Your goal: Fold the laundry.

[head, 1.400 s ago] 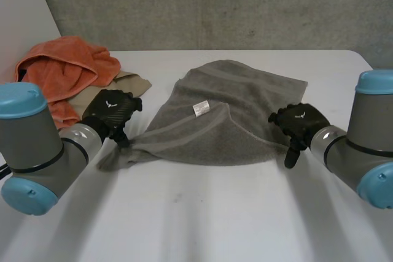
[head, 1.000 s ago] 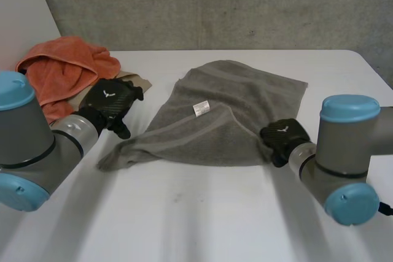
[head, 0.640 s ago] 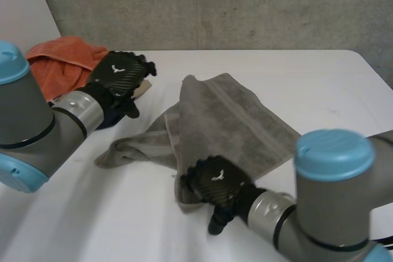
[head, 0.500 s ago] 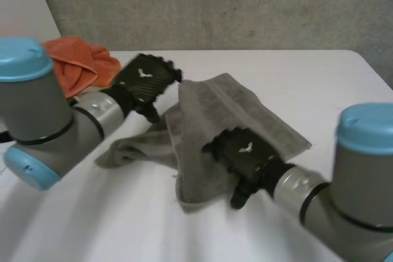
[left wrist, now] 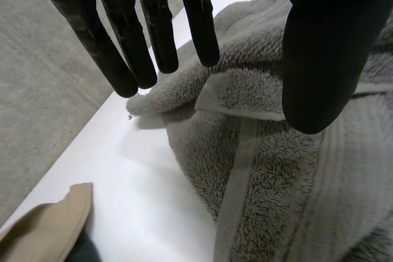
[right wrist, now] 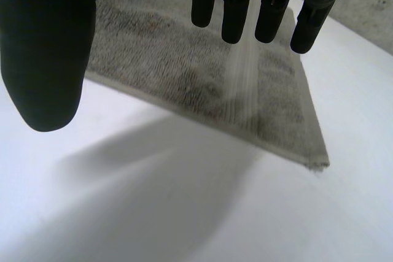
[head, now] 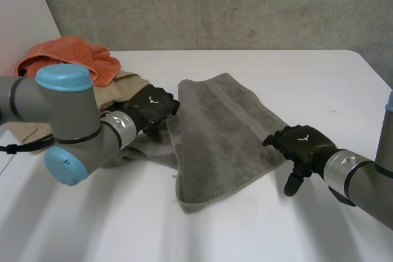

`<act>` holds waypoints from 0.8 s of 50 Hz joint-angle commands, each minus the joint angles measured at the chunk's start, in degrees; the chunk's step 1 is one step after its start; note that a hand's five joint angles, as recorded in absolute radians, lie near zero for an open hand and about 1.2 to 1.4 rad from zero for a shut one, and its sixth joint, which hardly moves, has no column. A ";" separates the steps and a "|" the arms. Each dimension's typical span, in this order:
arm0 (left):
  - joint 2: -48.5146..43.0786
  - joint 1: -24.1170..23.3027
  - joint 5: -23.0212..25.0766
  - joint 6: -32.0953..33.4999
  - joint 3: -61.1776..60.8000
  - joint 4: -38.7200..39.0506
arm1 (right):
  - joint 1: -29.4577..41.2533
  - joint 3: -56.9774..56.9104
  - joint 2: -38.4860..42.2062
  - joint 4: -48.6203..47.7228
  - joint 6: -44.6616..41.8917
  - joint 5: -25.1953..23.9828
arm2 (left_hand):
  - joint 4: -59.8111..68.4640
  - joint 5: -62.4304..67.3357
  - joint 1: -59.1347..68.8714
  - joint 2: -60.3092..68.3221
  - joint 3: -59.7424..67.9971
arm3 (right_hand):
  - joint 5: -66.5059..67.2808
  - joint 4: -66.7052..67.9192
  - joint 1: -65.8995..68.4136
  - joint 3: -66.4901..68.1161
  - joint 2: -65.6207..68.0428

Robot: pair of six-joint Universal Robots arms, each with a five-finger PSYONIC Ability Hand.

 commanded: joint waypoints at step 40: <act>2.96 2.34 3.90 -2.31 3.16 -5.54 | -0.57 -3.70 2.94 2.08 4.35 0.25 | 9.82 9.99 9.77 10.01 9.94 | 1.14 -0.36 -0.84 -0.02 -1.81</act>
